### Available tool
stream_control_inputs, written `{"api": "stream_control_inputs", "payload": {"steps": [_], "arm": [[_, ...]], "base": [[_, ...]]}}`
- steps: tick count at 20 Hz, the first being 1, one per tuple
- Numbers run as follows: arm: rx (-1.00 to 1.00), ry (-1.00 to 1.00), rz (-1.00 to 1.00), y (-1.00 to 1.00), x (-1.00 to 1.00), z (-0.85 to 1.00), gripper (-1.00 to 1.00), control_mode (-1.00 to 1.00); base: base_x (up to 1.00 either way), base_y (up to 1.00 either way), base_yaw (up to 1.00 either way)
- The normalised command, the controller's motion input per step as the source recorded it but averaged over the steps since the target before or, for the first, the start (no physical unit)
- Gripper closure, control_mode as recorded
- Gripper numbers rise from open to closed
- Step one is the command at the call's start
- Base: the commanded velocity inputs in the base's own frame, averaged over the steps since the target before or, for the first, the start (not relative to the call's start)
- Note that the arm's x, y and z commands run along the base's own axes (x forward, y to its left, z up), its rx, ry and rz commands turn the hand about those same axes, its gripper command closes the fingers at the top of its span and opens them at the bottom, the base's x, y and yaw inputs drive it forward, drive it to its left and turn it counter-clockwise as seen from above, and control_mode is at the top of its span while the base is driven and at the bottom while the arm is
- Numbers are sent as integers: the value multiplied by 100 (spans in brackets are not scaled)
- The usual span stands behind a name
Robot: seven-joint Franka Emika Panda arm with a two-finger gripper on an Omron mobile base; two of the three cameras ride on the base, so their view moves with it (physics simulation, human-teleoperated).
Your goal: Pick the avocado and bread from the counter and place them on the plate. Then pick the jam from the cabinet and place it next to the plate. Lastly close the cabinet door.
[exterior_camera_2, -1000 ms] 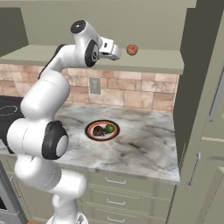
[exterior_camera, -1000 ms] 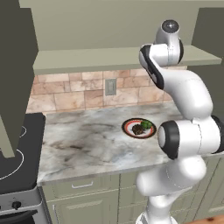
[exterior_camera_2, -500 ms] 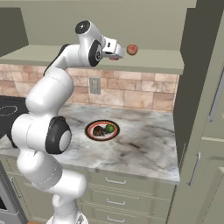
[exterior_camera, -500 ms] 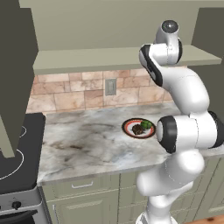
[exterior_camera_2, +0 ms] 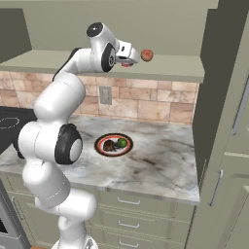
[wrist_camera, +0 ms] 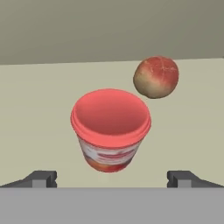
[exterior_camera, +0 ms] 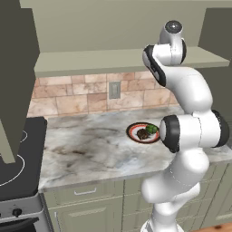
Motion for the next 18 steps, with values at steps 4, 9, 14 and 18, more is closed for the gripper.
{"api": "stream_control_inputs", "payload": {"steps": [4,9,14,18], "arm": [[0,0,0,0,20,0,-100,-100],[0,0,0,-2,18,0,-100,-100],[0,0,0,-3,16,0,-100,-100],[0,0,0,-6,17,0,-100,-100]], "base": [[0,0,0],[0,0,0],[0,0,0],[0,0,0]]}}
